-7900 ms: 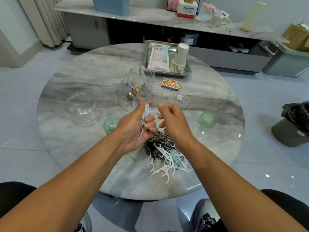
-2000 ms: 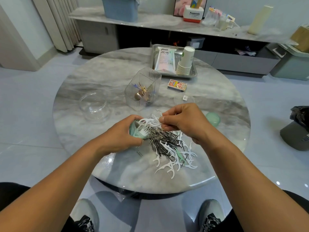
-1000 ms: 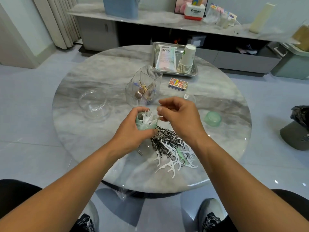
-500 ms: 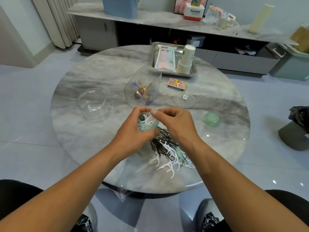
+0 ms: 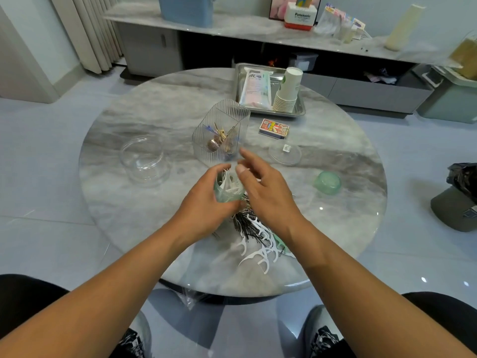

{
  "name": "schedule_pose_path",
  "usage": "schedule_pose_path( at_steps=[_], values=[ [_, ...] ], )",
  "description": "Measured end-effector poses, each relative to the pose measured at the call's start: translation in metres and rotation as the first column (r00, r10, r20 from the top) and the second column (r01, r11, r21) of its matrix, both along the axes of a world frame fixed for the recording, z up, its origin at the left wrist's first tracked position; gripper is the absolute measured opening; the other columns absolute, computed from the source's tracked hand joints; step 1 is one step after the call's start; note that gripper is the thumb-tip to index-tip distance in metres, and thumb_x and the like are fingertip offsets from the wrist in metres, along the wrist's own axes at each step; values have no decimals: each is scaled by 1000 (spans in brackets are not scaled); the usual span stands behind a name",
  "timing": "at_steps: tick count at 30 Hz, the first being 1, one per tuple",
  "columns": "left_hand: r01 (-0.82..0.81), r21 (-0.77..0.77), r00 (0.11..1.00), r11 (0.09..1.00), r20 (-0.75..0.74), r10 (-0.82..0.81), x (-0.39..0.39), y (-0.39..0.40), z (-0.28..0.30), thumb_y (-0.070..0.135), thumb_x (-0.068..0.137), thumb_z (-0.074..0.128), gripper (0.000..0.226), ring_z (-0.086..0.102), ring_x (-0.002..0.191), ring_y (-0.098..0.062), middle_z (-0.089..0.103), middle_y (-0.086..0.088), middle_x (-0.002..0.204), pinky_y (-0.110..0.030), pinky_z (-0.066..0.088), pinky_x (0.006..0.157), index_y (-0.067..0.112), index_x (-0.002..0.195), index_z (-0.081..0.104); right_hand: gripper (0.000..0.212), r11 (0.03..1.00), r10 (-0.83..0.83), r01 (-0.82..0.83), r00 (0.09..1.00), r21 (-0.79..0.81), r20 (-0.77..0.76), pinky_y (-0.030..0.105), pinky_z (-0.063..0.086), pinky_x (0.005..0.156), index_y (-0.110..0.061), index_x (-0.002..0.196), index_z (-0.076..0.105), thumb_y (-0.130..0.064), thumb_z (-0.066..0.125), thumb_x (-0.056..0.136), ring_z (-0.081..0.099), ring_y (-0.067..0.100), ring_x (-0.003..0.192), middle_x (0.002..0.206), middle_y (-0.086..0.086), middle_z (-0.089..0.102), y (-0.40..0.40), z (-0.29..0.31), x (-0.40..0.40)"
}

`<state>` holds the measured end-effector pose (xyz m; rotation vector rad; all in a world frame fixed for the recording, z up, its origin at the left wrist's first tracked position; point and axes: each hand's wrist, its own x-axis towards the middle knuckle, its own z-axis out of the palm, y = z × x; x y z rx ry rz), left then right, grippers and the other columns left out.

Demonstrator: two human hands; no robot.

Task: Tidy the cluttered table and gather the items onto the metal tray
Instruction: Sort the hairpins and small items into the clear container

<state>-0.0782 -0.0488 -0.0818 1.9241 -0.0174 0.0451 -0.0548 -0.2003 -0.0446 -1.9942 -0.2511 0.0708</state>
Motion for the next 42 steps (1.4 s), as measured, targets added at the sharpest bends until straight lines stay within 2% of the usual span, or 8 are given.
schedule_pose_path(
  at_steps=[3,8,13,20,23,27,33,42],
  values=[
    [-112,49,994,992,23,111,4,7,-5,30,72,90,70,57,91,18,58,24,112,0,40,68,44,126,48,42,991,-132,131,990,-20,-46,9,39,98,-25,146,53,-29,54,104,55,-2,119,138,-10,60,-7,1,9],
    [-291,61,956,955,44,289,14,30,-14,23,70,92,72,57,91,11,55,15,112,0,38,64,38,121,42,30,916,-180,79,957,-394,-226,35,51,98,-21,125,69,-21,65,96,65,20,108,122,0,68,-39,1,21],
    [-369,99,929,924,13,370,14,49,-36,18,71,91,73,55,113,-17,51,1,131,-24,41,89,31,127,45,12,719,-151,-122,934,-684,-324,40,61,81,-14,86,75,-21,81,79,71,24,87,87,4,75,-49,1,12],
    [-336,80,940,938,-27,339,0,53,-42,29,66,95,94,46,128,-17,42,-4,143,-31,39,107,32,141,37,33,618,-101,-244,918,-747,-384,33,52,78,-14,92,70,-36,86,74,70,25,92,92,2,74,-40,-16,-8],
    [-360,233,926,903,208,316,-7,47,-29,40,69,91,101,34,139,-17,37,-5,149,-32,28,116,23,150,33,27,652,-125,-198,924,-732,-361,32,54,76,-12,90,73,-29,87,74,72,24,88,91,4,76,-41,-22,-7],
    [-321,372,855,871,509,97,-16,28,-12,38,79,81,52,50,112,-15,58,3,118,-28,40,98,20,123,59,19,739,-136,-157,918,-655,-373,38,61,77,-16,73,69,-23,87,76,76,25,74,77,7,77,-44,-28,-3],
    [112,469,993,876,-89,-79,-38,-12,-25,50,82,78,27,59,68,-4,63,10,73,-30,46,61,34,89,56,27,795,-170,-29,948,-605,-269,39,57,73,-17,65,63,-22,85,79,62,20,66,66,2,67,-57,-35,-5],
    [138,646,979,750,-203,-5,-35,-35,-33,52,81,76,30,58,79,-15,62,11,84,-29,38,61,26,80,59,23,934,-264,145,897,-328,-355,21,44,44,-2,74,69,-16,85,83,57,12,43,58,8,71,-90,-35,-8]
  ],
)
